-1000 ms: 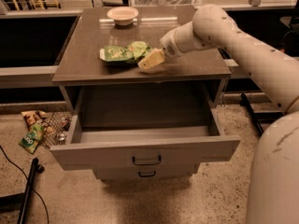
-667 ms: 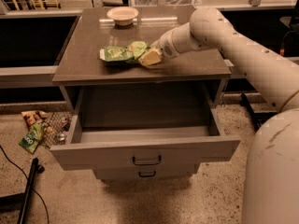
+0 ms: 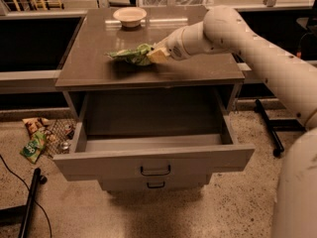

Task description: Place green jalapeno chip bag into top drawer

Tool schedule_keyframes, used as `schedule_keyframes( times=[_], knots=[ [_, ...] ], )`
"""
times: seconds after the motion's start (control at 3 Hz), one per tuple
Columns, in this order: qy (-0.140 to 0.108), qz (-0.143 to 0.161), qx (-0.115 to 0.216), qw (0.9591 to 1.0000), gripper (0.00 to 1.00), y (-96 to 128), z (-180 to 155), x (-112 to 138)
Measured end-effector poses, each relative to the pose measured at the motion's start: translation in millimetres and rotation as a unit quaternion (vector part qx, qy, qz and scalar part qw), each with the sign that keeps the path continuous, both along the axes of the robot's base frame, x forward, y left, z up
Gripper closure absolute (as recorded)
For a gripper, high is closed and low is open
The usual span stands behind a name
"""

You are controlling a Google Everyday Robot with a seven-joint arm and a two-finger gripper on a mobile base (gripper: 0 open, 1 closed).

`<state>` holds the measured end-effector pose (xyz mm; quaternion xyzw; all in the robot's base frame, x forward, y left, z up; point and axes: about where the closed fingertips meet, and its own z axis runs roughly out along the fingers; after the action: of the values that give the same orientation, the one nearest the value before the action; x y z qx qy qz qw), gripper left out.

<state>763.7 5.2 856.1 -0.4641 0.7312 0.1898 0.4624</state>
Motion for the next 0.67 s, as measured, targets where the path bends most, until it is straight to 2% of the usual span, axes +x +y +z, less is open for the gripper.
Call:
schedule_keyframes(
  times=[0.33, 0.67],
  knots=[
    [-0.02, 0.003, 0.019, 0.9996, 1.0, -15.3, 24.5, -28.2],
    [-0.02, 0.003, 0.019, 0.9996, 1.0, -15.3, 24.5, -28.2]
  ],
)
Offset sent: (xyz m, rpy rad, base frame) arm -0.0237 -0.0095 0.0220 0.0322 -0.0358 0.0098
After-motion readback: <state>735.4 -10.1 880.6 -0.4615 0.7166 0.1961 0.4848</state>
